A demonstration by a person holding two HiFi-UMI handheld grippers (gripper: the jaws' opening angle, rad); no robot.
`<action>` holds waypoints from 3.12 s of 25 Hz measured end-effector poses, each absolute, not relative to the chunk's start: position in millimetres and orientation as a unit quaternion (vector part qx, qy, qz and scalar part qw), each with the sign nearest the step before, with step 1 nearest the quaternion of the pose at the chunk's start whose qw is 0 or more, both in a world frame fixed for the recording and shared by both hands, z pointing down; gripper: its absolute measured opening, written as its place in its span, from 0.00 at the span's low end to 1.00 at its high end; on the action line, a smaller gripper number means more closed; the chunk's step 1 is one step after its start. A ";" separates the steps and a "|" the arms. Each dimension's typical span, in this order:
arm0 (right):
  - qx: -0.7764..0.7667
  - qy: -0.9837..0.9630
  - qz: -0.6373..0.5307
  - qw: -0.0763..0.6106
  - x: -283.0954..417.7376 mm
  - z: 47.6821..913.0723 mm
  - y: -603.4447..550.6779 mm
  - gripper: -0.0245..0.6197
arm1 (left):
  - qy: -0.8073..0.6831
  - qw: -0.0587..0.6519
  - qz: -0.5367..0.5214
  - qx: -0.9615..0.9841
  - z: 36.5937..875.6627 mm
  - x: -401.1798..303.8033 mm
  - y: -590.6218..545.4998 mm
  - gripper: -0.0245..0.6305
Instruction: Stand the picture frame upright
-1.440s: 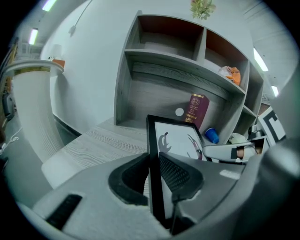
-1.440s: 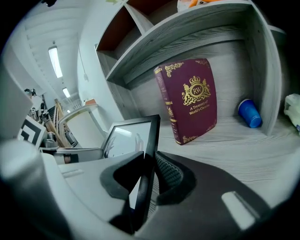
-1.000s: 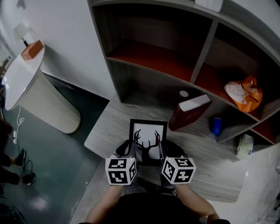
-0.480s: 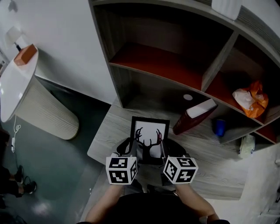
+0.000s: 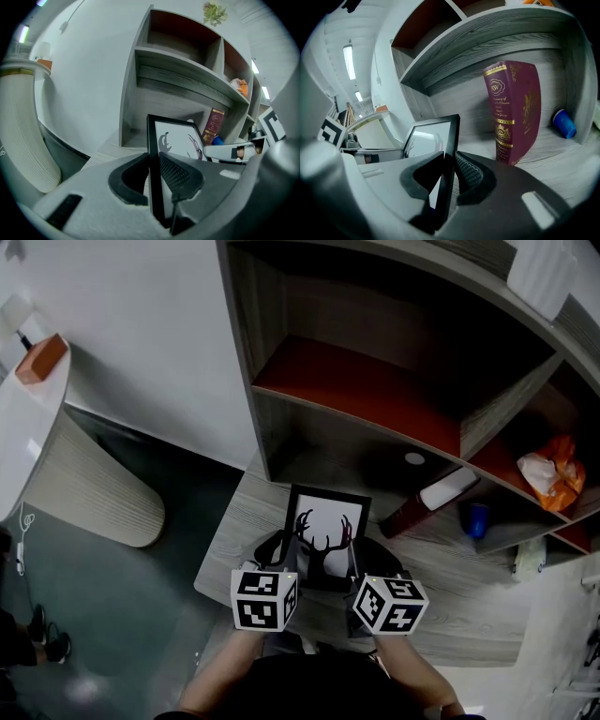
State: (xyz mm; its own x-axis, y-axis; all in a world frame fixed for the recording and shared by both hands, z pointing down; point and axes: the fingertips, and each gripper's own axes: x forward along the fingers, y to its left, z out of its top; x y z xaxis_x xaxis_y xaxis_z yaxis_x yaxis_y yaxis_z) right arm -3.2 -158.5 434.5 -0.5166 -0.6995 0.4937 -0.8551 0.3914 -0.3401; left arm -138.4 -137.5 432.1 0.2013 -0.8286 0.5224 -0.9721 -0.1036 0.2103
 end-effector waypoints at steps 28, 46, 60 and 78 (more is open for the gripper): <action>0.545 -0.791 0.260 0.098 -29.6 428.2 -225.7 0.15 | -0.564 0.218 0.130 0.786 426.7 -166.3 -223.5 0.14; 0.587 -0.777 0.216 0.070 -22.2 426.1 -253.9 0.15 | -0.560 0.164 0.102 0.806 423.0 -158.0 -263.7 0.14; 0.606 -0.770 0.194 0.048 -13.9 431.4 -282.9 0.14 | -0.572 0.162 0.081 0.800 431.1 -151.2 -290.0 0.13; 0.625 -0.761 0.176 0.025 -7.3 431.9 -304.2 0.14 | -0.590 0.149 0.065 0.791 430.9 -145.8 -316.2 0.13</action>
